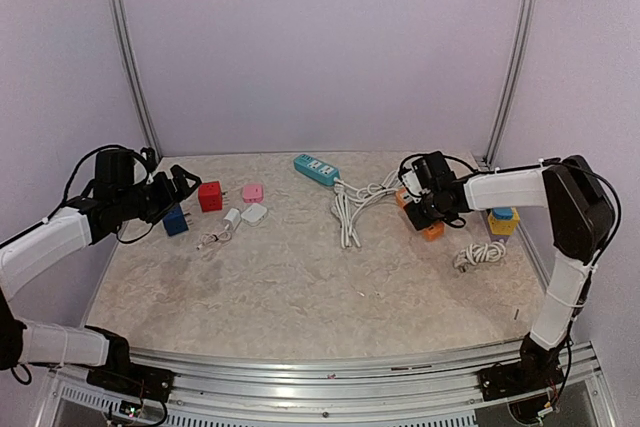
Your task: Pull the plug off the socket
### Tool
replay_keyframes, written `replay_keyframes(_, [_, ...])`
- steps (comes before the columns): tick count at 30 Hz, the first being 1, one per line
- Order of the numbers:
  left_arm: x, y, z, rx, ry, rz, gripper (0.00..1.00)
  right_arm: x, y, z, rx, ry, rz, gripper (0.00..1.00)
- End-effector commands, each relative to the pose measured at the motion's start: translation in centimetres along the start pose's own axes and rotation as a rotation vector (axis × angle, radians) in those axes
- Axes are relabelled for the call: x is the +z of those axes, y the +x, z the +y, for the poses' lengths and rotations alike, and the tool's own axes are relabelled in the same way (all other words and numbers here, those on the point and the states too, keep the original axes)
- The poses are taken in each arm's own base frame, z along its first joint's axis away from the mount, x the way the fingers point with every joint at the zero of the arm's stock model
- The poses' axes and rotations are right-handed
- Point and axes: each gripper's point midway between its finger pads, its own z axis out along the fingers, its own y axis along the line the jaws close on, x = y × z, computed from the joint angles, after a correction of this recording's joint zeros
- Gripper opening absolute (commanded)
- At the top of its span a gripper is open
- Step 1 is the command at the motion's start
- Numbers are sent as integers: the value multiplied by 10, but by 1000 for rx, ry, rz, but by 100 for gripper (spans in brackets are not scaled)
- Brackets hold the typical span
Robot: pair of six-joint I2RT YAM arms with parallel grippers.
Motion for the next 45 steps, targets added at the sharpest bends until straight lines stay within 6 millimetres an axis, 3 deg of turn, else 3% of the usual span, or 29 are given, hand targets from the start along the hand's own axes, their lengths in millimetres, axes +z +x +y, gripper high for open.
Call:
replay_keyframes(1, [1,-1,-4,7,16,-5,99,11,-18,-32,-57,97,4,36])
replay_keyframes(5, [-2,-2,-6,10,19,-10,99,26,-20,-46,-52,124,30,37])
replay_keyframes(9, [-5,-1,-6,11,18,-13,99,38,-8,-44,-56,118,74,39])
replay_keyframes(13, [-8,-2,-7,16,22,-18,99,36,-1,-35,-23,65,69,41])
replay_keyframes(15, [-8,-3,-9,17,28,-20,99,32,-1,-33,0,52,62,51])
replay_keyframes(17, [-8,-4,-10,16,34,-21,99,29,-1,-35,19,57,65,72])
replay_keyframes(21, [-7,-2,-13,20,40,-18,99,11,-10,-37,51,45,35,81])
replay_keyframes(27, [-5,2,-17,29,52,-12,99,-40,-16,-28,70,-8,-12,83])
replay_keyframes(30, [-3,4,-20,35,59,-9,99,-66,-2,-16,80,-25,-7,83])
replay_keyframes(36, [5,11,-35,96,76,8,99,-93,50,-10,210,-29,48,84])
replay_keyframes(45, [17,23,-44,110,97,32,99,-103,102,-22,475,74,100,93])
